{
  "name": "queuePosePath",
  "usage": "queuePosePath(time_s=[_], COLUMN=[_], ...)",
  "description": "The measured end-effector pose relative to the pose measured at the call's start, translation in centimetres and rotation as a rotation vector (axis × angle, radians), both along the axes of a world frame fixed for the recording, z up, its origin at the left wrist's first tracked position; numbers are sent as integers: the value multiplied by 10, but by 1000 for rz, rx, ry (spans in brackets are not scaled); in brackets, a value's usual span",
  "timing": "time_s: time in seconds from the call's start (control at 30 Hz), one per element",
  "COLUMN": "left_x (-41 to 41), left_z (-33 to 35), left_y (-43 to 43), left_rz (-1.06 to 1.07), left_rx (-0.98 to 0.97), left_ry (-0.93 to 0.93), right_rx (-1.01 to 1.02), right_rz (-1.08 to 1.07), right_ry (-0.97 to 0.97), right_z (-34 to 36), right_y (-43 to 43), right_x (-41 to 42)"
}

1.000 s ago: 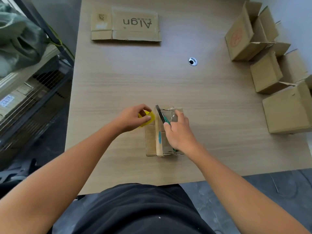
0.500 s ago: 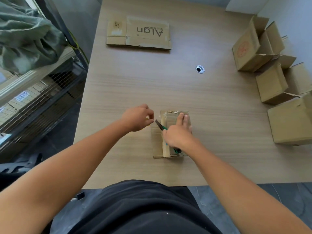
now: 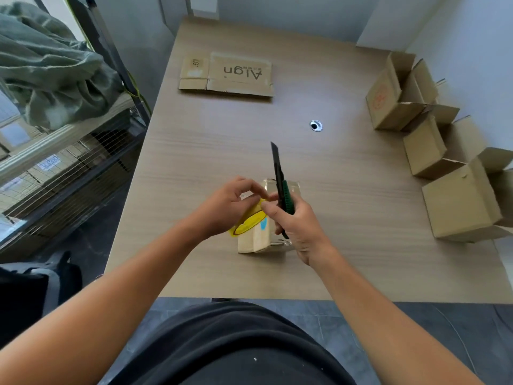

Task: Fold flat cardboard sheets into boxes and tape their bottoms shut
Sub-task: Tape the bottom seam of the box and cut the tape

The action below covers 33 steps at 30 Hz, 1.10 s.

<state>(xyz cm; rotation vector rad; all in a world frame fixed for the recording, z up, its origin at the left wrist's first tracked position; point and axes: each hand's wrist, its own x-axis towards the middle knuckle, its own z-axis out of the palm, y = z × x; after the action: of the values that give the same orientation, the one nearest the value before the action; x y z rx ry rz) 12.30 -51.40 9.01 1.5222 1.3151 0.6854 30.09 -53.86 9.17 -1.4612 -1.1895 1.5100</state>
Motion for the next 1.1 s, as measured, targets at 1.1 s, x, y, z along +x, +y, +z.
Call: queuePosePath(time_s=[1.1], left_x=[12], left_z=[35], left_y=[-27], left_rz=[-387], left_rx=[-215], left_ry=[743], right_rx=[-165], right_rz=[-484], right_ry=[213], right_z=[-60], right_y=[-38], right_x=[154])
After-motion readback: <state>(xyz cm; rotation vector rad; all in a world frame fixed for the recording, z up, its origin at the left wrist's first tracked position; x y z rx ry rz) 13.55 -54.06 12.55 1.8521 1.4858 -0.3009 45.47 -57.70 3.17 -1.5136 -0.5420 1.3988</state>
